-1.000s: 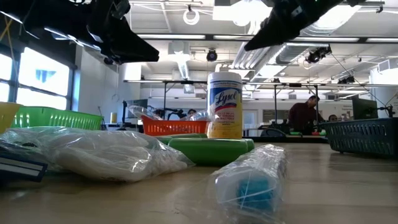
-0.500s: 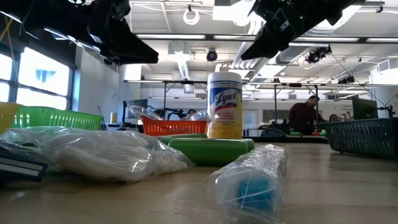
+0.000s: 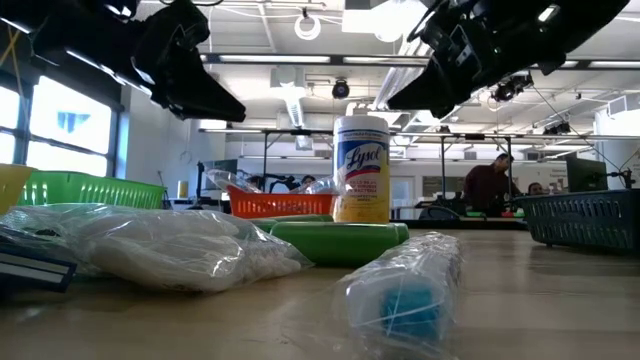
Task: Pick & Place Travel size toiletries
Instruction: Put the green shampoo into the top black bin
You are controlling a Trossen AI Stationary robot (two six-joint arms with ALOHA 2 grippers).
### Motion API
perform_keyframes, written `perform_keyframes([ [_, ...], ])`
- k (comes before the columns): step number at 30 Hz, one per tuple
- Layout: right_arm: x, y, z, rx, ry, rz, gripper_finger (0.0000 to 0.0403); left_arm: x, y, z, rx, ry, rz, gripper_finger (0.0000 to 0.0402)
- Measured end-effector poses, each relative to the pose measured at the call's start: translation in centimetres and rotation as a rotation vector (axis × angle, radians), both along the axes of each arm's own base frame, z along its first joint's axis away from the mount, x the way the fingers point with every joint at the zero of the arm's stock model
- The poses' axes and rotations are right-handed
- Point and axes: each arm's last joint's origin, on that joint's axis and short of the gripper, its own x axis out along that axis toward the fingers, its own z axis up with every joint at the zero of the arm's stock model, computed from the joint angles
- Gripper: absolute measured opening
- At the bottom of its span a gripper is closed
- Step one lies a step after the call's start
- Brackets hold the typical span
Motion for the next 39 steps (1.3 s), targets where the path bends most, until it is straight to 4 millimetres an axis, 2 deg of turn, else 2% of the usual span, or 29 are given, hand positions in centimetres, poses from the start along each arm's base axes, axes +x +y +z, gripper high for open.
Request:
perform_keyframes([
  [4,0.0,0.1,0.1,-0.007,-0.008,0.005,0.0003,0.1,0.0,0.1,-0.022,-0.011,0.008,0.0159],
  [8,-0.1,0.1,0.3,-0.011,-0.016,0.005,0.0003,0.6,-0.1,1.5,-0.059,-0.041,0.018,0.0159],
  [14,-0.2,0.2,0.4,-0.012,-0.018,0.006,0.0003,1.9,-0.3,2.4,-0.061,0.084,0.032,0.0159],
  [22,-0.2,0.0,0.5,-0.032,-0.022,-0.046,0.0003,3.3,-0.5,2.4,-0.071,0.206,0.059,0.0159],
  [36,-0.3,0.1,0.3,-0.015,-0.006,-0.023,0.0003,3.2,-0.5,2.2,-0.023,0.236,0.038,0.0160],
  [39,-0.3,0.1,0.3,-0.012,-0.008,-0.013,0.0003,3.1,-0.5,2.2,-0.031,0.241,0.043,0.0172],
])
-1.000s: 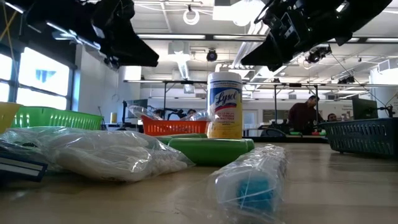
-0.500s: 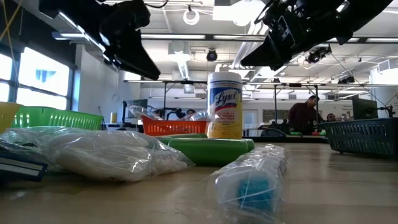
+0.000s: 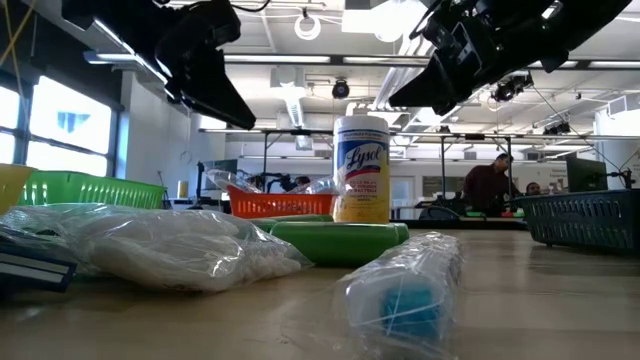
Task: Pick & Place Travel size toiletries
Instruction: Put the green shampoo into the top black bin
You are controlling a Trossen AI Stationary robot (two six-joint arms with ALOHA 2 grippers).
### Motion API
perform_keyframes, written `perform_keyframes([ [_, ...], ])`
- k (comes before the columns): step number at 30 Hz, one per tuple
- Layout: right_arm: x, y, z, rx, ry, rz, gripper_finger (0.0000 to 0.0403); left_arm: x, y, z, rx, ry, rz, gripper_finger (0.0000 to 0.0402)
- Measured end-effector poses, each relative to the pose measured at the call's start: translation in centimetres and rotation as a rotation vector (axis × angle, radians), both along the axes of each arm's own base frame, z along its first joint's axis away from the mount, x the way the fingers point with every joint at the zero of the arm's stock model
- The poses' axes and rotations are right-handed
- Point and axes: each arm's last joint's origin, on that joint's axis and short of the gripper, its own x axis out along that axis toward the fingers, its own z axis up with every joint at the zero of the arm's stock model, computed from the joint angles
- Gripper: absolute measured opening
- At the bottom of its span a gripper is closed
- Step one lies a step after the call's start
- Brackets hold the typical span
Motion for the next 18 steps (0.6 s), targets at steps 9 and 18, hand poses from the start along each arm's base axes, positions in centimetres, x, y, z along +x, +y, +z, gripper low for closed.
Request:
perform_keyframes([
  [9,0.00,0.00,0.00,-0.003,0.000,0.001,0.0003,0.16,-0.09,-0.35,-0.018,0.013,-0.013,0.0265],
  [18,0.00,0.00,0.00,-0.004,0.000,0.001,0.0003,0.64,-0.18,-0.87,-0.111,-0.010,0.043,0.0280],
])
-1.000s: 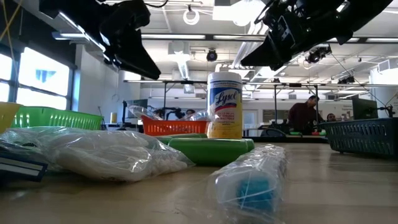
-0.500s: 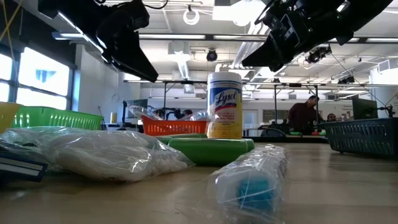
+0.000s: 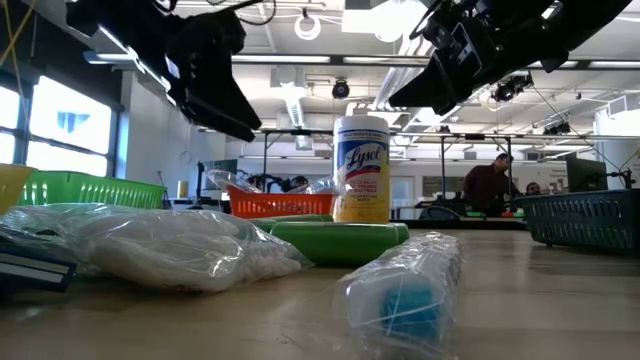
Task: Pick & Place Travel size toiletries
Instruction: Put the green shampoo into the top black bin
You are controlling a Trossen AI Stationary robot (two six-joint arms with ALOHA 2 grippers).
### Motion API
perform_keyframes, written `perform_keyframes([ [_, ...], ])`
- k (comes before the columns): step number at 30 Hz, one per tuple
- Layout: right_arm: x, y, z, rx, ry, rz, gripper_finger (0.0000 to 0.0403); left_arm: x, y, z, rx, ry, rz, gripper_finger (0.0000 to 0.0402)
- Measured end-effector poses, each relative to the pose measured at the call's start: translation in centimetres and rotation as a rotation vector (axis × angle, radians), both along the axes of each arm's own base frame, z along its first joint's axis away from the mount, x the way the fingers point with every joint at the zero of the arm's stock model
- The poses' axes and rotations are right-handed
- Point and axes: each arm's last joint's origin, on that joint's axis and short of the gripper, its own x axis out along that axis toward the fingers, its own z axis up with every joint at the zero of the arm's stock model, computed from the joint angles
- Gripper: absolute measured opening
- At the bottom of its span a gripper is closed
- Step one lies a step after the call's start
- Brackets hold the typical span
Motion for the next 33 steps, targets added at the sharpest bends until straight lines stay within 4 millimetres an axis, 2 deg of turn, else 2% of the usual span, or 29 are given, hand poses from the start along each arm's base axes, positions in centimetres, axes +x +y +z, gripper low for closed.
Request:
perform_keyframes([
  [10,0.0,0.0,0.0,0.003,-0.001,-0.001,0.0003,2.8,-0.4,-0.6,-0.007,0.090,0.019,0.0280],
  [13,0.0,0.0,0.0,0.007,-0.001,-0.002,0.0003,3.3,-0.5,-1.3,-0.015,0.166,0.043,0.0280],
  [19,0.0,0.0,-0.1,0.009,0.006,-0.003,0.0003,4.8,-0.7,-2.3,-0.021,0.190,0.053,0.0280],
  [28,0.0,0.0,-0.1,0.011,0.006,-0.003,0.0003,5.9,-0.9,-3.6,-0.083,0.181,0.104,0.0280],
  [33,0.0,0.0,-0.1,0.011,0.010,-0.003,0.0003,6.0,-1.0,-3.5,-0.103,0.158,0.113,0.0280],
])
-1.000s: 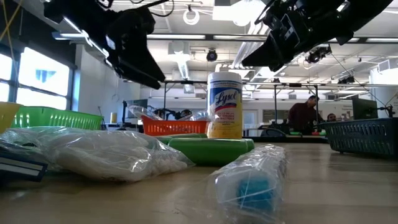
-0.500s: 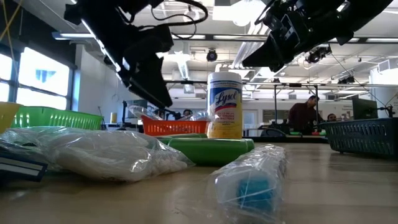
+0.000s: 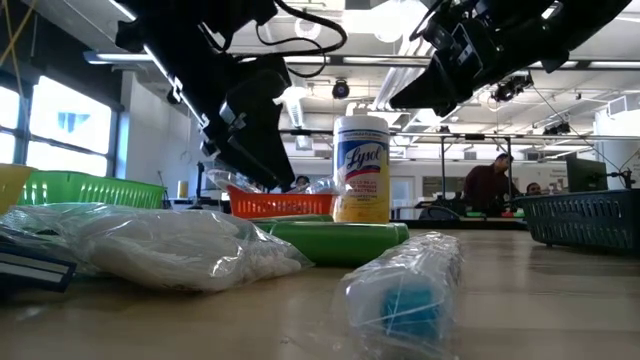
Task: Pick & Place Travel size toiletries
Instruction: Put the green shampoo into the top black bin
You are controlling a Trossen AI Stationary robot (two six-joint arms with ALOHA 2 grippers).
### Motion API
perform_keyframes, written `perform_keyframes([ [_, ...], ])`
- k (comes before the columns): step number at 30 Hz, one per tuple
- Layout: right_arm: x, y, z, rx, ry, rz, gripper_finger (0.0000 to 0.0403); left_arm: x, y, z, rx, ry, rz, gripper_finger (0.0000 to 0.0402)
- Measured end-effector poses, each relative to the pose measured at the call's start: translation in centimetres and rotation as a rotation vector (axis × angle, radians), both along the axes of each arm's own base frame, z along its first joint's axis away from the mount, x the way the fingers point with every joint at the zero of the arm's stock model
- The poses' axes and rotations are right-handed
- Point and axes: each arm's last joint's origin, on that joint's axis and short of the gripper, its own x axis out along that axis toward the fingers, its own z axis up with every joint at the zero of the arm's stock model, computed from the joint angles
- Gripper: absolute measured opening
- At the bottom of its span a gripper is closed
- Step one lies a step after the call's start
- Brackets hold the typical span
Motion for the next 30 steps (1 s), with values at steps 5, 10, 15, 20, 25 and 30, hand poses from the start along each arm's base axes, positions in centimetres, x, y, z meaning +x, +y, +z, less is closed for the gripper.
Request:
perform_keyframes([
  [5,0.0,0.0,-0.1,0.002,0.011,0.000,0.0003,0.4,-0.2,0.1,-0.043,-0.037,-0.025,0.0280],
  [10,-0.1,0.0,-0.2,0.004,0.020,0.000,0.0003,1.0,-0.3,-1.0,-0.062,-0.042,-0.010,0.0280],
  [15,-0.1,0.1,-0.2,0.016,0.024,0.029,0.0003,1.4,-0.4,-2.9,-0.060,0.020,-0.010,0.0280],
  [20,-0.1,0.2,-0.2,0.024,0.024,0.047,0.0003,1.5,-0.5,-3.8,-0.093,0.052,-0.031,0.0280],
  [25,-0.1,0.2,-0.2,0.022,0.023,0.044,0.0003,1.5,-0.5,-4.7,-0.095,0.095,-0.036,0.0280],
  [30,-0.1,0.1,-0.2,0.022,0.023,0.042,0.0003,1.6,-0.6,-5.4,-0.085,0.121,-0.031,0.0280],
])
